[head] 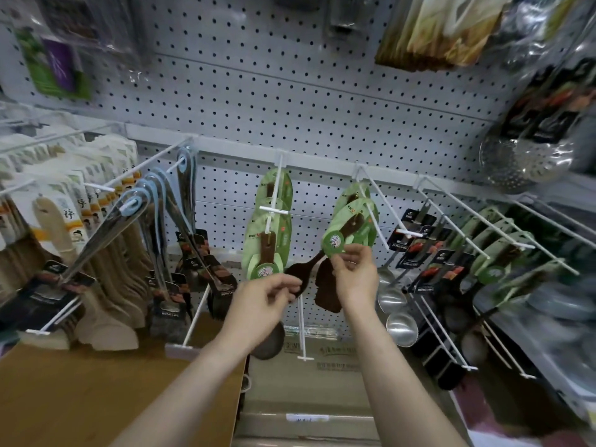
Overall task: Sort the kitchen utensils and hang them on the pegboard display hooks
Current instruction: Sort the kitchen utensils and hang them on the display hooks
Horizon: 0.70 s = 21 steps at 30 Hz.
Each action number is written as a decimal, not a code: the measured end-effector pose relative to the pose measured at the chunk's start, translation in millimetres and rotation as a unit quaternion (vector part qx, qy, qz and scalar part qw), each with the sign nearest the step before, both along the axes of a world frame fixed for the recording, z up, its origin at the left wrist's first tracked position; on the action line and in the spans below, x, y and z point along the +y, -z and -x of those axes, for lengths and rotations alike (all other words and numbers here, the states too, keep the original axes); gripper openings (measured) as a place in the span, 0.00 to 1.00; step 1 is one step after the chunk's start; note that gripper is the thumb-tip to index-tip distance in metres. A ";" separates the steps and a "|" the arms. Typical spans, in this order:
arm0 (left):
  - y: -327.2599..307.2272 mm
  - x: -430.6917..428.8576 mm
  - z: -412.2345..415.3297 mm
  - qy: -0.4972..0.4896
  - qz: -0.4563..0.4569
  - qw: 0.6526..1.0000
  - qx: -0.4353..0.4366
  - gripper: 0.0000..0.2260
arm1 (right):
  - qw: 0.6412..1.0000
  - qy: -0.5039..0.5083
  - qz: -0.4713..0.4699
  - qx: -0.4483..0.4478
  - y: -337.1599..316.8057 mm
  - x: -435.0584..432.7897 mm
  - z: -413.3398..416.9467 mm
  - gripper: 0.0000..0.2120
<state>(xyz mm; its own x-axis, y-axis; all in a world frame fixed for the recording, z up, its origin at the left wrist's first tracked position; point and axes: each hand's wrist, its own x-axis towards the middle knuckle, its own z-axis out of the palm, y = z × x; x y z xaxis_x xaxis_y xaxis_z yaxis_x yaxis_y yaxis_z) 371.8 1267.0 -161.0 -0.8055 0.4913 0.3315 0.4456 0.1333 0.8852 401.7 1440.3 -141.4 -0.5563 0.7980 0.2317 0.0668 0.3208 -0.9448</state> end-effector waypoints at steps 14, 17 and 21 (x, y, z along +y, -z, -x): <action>-2.3 127.4 33.5 -0.028 0.136 0.990 0.005 0.25 | 0.998 0.001 0.035 -0.049 -9.1 58.2 2.5 0.05; -5.1 142.4 44.1 -0.040 0.123 0.992 -0.008 0.23 | 0.997 -0.018 0.011 -0.068 -10.1 66.2 6.7 0.08; -5.1 147.2 51.6 -0.039 0.127 0.990 -0.056 0.24 | 0.996 -0.030 0.021 -0.083 -4.6 74.2 12.0 0.07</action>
